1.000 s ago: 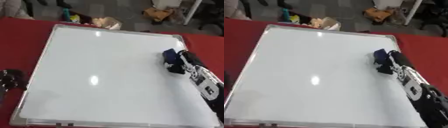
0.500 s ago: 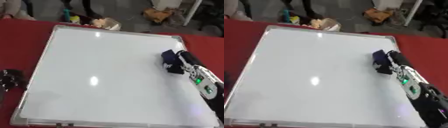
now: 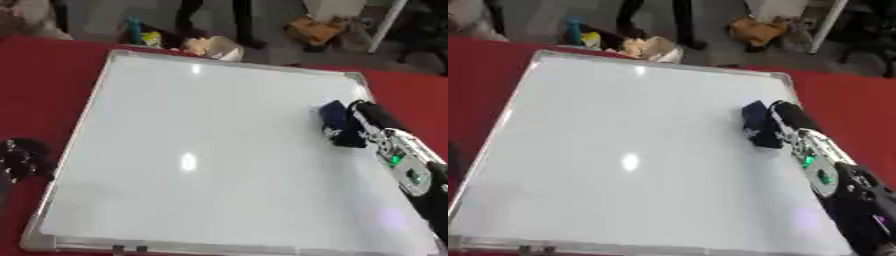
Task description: Wipe the whiteboard clean with a brush.
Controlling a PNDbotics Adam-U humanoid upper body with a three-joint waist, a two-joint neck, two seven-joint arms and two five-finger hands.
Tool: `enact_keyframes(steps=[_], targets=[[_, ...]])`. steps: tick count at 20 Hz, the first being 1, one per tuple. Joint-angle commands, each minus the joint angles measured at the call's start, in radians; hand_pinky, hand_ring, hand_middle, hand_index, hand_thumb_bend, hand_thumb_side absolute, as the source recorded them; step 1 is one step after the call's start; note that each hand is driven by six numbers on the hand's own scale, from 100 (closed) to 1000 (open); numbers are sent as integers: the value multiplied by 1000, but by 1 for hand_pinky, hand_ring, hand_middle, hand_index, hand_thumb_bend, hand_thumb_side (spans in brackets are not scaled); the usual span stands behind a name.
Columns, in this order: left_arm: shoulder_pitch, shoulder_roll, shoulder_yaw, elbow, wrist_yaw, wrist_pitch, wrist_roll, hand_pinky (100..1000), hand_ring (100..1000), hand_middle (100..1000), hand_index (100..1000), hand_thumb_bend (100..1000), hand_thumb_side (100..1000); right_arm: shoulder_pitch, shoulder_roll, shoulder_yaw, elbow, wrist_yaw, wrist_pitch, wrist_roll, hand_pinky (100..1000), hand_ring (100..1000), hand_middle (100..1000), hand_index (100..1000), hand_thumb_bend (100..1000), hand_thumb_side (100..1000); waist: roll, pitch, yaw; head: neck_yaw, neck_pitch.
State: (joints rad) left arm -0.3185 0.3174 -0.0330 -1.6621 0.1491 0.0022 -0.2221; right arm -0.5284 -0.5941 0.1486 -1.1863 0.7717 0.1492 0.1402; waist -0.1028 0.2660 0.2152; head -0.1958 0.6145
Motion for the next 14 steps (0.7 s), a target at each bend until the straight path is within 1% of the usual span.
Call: enact_keyframes(steps=[1,8,14], targets=[[-11,16,-2,-19,3,-2,-4,483,545,561,654,722,915,24,80,86,-9,15,-22,40,657,613,567,441,100,528,8,0,11,1,3],[-11,15,-3,-18,4,-1,-5,484,545,562,654,722,915,23,90,130,-104,44,-47,75,656,610,564,439,100,513,7,-4,11,0,4],[-8,13,-3,-17,5,0,-5,484,545,563,654,722,915,21,103,156,-145,56,-59,98,656,610,564,439,100,513,7,-8,7,-1,5]])
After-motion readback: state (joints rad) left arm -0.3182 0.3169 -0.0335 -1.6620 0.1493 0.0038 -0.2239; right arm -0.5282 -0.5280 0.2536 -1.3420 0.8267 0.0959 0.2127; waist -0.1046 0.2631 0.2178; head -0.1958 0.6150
